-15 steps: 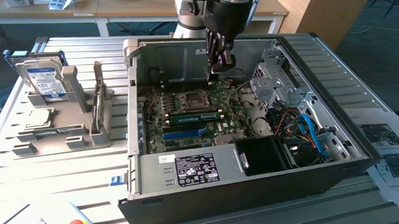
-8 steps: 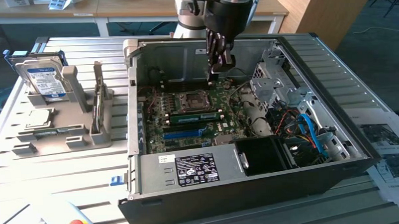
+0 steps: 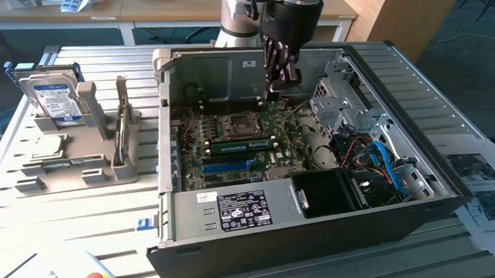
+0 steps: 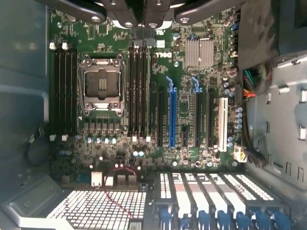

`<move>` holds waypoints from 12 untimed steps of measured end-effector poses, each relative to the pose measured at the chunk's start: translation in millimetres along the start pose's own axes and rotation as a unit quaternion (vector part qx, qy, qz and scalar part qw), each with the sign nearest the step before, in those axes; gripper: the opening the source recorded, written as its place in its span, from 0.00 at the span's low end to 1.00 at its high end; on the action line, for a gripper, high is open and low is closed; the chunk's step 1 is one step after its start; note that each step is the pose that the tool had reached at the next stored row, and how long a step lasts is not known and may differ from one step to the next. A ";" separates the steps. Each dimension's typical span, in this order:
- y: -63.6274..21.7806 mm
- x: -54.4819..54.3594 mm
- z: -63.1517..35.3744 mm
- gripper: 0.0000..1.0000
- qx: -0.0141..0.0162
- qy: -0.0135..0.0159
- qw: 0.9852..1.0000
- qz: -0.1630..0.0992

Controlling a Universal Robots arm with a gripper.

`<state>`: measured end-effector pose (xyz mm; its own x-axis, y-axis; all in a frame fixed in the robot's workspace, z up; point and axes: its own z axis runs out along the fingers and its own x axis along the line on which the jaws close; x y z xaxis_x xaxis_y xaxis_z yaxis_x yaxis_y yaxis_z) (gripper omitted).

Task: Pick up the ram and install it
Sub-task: 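Press down the ram until it locks into place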

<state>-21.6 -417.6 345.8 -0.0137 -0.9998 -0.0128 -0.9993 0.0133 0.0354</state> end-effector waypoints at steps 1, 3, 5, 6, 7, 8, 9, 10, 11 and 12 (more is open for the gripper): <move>-1.9 0.5 -0.1 0.10 0.000 0.000 1.000 0.000; -7.8 1.9 -0.3 0.10 0.000 0.000 1.000 0.000; -13.5 3.1 -0.5 0.10 0.000 0.000 1.000 0.000; -15.2 3.5 -0.6 0.10 0.000 0.000 1.000 0.000; -16.7 3.7 -0.6 0.10 0.000 0.000 1.000 0.000; -18.1 3.9 -0.7 0.10 0.000 0.000 1.000 0.000; -18.6 3.9 -0.7 0.10 0.000 0.000 1.000 0.000; -18.7 3.9 -0.7 0.10 0.000 0.000 1.000 0.000; -18.7 3.9 -0.8 0.10 0.000 0.000 1.000 0.000; -18.7 3.9 -0.8 0.10 0.000 0.000 1.000 0.000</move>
<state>-3.0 -421.8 345.9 -0.0132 -0.9998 -0.0127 -0.9993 0.0128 0.0358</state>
